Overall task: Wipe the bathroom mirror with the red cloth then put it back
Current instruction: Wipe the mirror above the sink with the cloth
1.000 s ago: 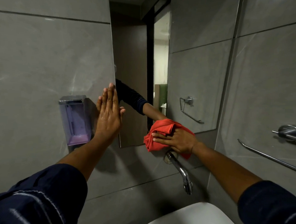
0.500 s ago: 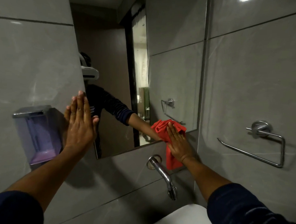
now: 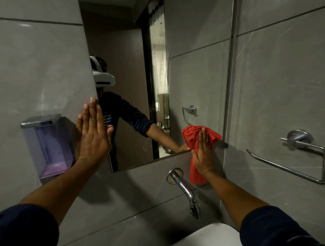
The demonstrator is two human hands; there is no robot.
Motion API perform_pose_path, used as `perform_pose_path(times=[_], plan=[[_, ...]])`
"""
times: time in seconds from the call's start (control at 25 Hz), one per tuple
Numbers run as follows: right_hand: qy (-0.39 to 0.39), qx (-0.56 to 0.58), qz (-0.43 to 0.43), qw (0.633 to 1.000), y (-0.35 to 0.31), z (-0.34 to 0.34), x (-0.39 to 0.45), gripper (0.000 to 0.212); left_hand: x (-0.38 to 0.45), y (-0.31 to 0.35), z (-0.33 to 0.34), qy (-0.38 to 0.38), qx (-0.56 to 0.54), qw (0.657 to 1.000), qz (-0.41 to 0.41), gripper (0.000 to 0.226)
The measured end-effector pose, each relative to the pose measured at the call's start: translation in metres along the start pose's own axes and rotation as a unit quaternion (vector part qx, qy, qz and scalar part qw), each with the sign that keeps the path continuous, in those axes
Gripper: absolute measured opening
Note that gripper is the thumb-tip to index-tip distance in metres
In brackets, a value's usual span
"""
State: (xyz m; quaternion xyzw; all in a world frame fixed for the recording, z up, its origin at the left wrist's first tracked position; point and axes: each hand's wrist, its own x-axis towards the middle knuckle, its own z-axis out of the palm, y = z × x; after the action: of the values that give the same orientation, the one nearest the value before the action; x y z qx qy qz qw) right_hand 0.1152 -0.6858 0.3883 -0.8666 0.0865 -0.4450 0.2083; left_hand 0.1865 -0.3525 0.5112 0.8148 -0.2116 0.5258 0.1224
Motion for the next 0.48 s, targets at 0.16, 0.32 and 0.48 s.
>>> perform_pose_path(times=[0.16, 0.32, 0.48], plan=[[0.02, 0.027, 0.014, 0.999, -0.001, 0.006, 0.002, 0.069, -0.001, -0.002, 0.001, -0.002, 0.009, 1.0, -0.001, 0.068], [0.059, 0.115, 0.095, 0.987, 0.0, -0.003, 0.014, 0.068, 0.0, -0.004, -0.002, -0.007, 0.011, 1.0, 0.009, 0.069], [0.083, 0.093, 0.15, 0.981, 0.027, -0.029, 0.039, 0.067, 0.001, -0.004, -0.008, -0.006, 0.009, 1.0, 0.023, 0.069]])
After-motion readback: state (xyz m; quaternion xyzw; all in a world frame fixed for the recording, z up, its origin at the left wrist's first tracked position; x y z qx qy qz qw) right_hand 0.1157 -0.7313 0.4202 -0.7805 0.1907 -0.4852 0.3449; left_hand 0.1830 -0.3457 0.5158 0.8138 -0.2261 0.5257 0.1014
